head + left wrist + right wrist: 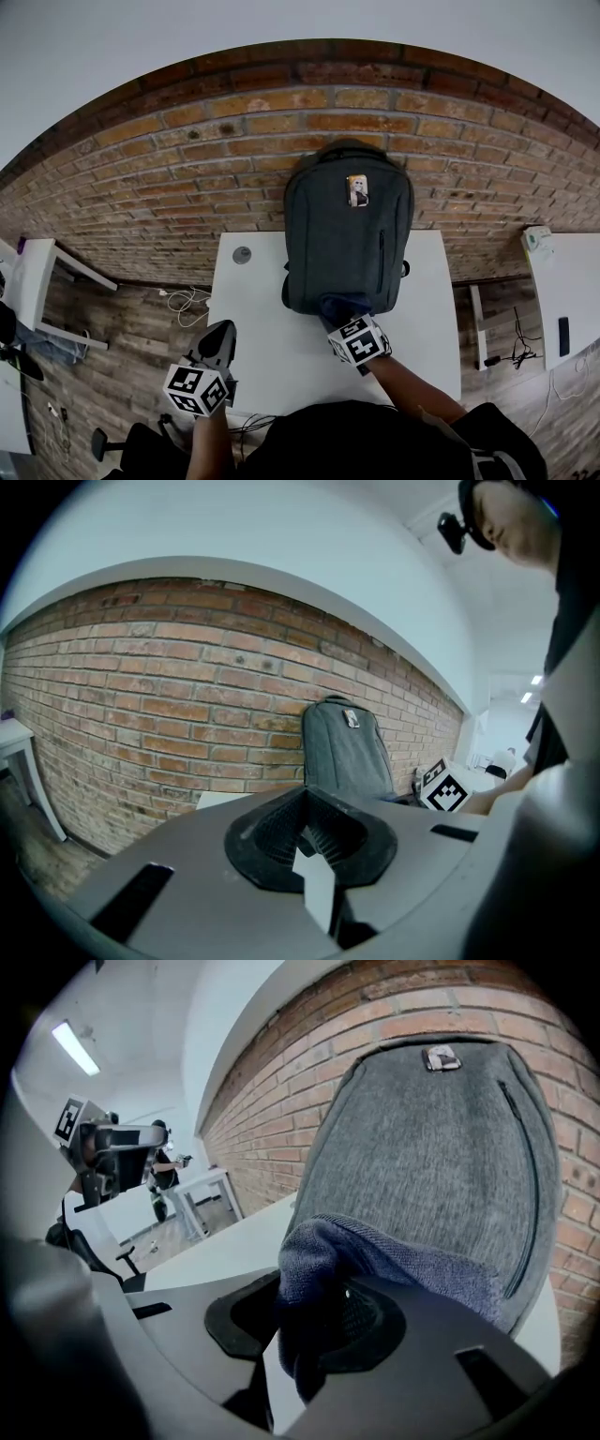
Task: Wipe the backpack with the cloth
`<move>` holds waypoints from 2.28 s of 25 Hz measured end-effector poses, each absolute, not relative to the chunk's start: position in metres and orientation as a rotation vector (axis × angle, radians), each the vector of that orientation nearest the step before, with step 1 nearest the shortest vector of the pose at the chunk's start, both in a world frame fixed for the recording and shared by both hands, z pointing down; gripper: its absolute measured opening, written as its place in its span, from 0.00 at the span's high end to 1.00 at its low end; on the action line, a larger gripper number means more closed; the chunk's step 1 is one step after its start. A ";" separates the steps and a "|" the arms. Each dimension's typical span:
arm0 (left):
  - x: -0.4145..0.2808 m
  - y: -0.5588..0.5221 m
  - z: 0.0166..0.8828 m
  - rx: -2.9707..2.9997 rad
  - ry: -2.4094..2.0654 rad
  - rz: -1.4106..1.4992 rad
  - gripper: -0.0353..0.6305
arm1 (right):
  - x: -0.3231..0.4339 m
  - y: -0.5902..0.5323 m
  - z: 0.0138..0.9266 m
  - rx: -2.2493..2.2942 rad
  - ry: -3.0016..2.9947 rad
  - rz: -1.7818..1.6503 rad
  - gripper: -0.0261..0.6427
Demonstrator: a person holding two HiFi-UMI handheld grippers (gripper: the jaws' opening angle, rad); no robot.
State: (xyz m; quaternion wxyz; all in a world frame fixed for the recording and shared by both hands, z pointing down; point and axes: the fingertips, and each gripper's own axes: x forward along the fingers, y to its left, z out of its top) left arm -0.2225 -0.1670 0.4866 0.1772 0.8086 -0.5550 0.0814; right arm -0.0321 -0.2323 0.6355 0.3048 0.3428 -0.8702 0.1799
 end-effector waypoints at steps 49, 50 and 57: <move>-0.256 -0.150 0.501 2.203 -1.614 0.227 0.95 | -0.056 -0.424 0.447 1.250 -2.411 0.167 0.81; -0.257 -0.150 0.502 2.201 -1.613 0.227 0.95 | -0.054 -0.431 0.441 1.262 -2.408 0.154 0.81; -0.267 -0.149 0.506 2.181 -1.624 0.222 0.95 | -0.048 -0.465 0.392 1.357 -2.396 0.006 0.81</move>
